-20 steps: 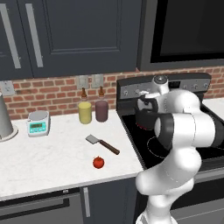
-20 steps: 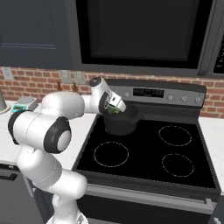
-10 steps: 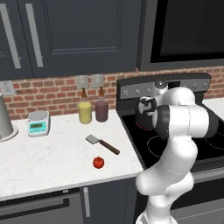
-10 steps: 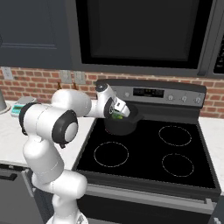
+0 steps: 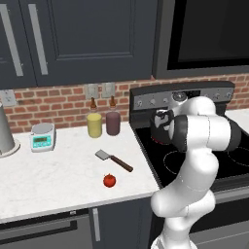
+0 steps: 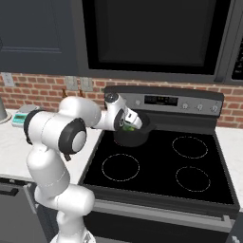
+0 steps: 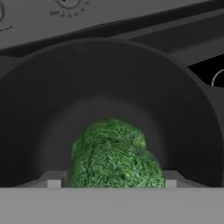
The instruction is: Put the tomato and broccoli in the pot. Retrieve the spatula and lightly stir the vegetables in the pot.
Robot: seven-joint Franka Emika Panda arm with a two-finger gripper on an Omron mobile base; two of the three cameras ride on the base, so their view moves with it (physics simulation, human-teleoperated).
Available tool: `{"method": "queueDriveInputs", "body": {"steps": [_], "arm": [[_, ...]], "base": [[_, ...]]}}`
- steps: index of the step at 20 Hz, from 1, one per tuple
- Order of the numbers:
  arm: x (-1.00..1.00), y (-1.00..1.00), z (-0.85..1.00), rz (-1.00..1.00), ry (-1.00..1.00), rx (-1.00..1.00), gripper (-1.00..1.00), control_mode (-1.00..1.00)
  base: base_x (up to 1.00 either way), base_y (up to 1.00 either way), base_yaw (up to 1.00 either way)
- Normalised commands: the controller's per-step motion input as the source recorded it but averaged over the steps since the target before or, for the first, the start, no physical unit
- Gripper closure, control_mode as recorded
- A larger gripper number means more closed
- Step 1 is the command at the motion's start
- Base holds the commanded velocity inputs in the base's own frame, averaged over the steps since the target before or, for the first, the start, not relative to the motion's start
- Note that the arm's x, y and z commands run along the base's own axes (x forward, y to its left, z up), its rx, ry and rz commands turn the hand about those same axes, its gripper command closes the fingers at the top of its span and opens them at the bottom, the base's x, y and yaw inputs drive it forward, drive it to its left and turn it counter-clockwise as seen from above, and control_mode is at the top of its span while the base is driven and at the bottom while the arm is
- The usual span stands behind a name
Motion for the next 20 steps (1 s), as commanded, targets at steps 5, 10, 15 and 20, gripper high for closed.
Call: {"method": "queueDriveInputs", "body": {"steps": [5,10,15,20], "arm": [[-0.03,0.0,0.38,0.02,-0.01,0.0,-1.0,-1.0],[-0.28,0.05,0.41,0.02,-0.05,0.0,-1.0,-1.0],[-0.98,0.35,0.62,0.03,-0.2,0.0,-1.0,-1.0],[-1.0,0.57,0.56,0.02,-0.18,-0.01,-1.0,-1.0]], "base": [[0.0,0.0,0.0],[0.0,0.0,0.0],[0.0,0.0,0.0],[0.0,0.0,0.0]]}}
